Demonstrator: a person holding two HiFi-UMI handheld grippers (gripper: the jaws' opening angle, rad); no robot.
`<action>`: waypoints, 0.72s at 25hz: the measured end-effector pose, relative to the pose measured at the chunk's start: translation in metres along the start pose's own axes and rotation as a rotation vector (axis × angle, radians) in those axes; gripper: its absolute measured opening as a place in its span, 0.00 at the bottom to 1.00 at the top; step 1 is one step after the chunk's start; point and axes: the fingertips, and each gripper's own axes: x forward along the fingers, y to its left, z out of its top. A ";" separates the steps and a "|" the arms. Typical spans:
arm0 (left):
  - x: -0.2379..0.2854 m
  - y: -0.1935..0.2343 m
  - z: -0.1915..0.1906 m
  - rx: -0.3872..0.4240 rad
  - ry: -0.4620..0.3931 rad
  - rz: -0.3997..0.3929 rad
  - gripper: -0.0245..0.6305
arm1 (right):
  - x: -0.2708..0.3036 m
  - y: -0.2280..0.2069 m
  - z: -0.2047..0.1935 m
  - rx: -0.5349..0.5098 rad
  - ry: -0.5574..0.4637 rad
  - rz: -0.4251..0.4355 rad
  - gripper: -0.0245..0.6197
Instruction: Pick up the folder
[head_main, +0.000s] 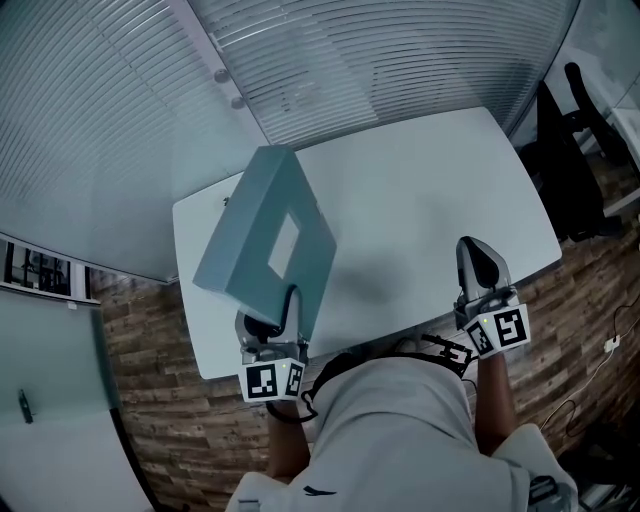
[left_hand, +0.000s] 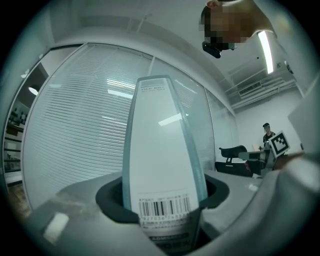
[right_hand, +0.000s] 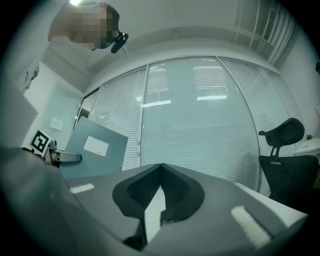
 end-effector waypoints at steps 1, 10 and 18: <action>-0.001 0.000 0.000 0.001 0.000 0.002 0.50 | -0.001 0.000 0.000 0.002 0.000 0.002 0.04; -0.003 0.000 -0.003 -0.013 0.007 0.007 0.50 | -0.001 0.000 -0.002 -0.006 0.020 0.007 0.04; -0.003 -0.001 -0.004 -0.026 0.008 0.005 0.50 | 0.000 0.000 -0.002 -0.002 0.024 0.012 0.04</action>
